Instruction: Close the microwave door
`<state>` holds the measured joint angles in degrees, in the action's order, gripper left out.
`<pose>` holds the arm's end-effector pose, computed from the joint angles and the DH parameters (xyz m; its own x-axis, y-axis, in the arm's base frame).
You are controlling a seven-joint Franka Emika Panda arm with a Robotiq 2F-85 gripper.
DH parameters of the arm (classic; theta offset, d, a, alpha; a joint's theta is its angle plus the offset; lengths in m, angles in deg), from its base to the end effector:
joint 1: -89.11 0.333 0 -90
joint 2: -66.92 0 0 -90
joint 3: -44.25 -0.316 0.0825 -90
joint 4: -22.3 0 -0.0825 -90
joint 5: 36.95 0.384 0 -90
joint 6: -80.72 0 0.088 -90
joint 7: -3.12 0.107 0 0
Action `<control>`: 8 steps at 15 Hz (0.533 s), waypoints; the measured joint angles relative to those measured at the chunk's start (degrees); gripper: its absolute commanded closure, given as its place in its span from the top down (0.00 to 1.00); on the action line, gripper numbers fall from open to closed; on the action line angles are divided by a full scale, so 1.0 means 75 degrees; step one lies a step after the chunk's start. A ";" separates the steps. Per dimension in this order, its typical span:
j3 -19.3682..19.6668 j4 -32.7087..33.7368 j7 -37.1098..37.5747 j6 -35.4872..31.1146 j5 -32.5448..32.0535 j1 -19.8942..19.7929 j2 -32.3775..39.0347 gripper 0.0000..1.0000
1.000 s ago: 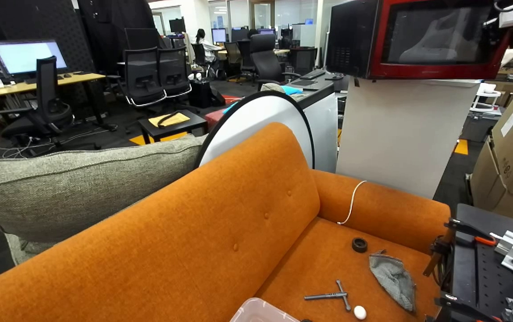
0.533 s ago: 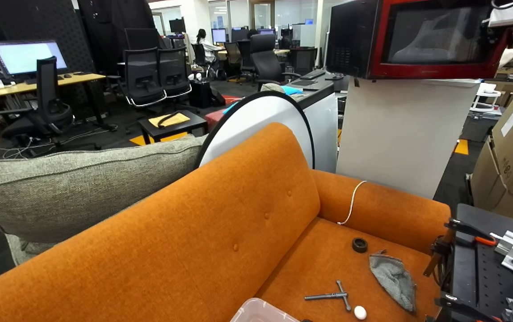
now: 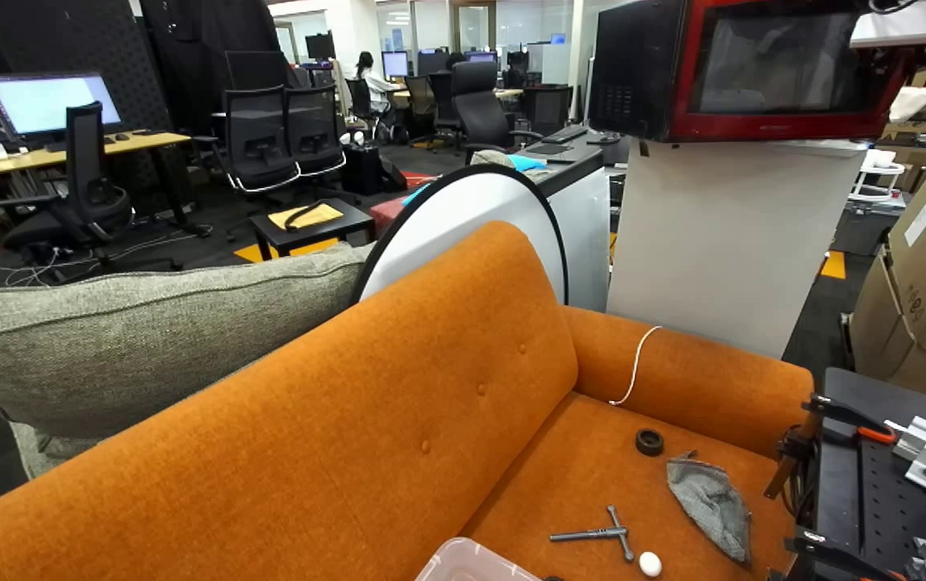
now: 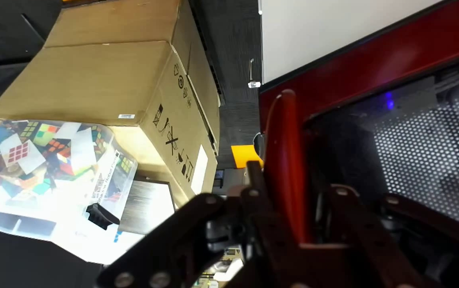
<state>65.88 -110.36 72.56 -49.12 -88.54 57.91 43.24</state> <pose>0.2542 -0.3957 0.5318 -0.0457 -0.7535 0.6559 -0.9924 0.1094 0.0566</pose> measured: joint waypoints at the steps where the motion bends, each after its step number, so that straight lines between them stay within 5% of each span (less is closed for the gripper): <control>1: 0.0000 0.0119 0.0164 0.0020 0.0000 0.0000 0.0137 0.06; 8: 0.0045 0.1135 0.0683 0.0388 -0.0040 0.0010 0.0873 0.07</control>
<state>66.21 -101.85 77.68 -46.21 -88.84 57.98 49.79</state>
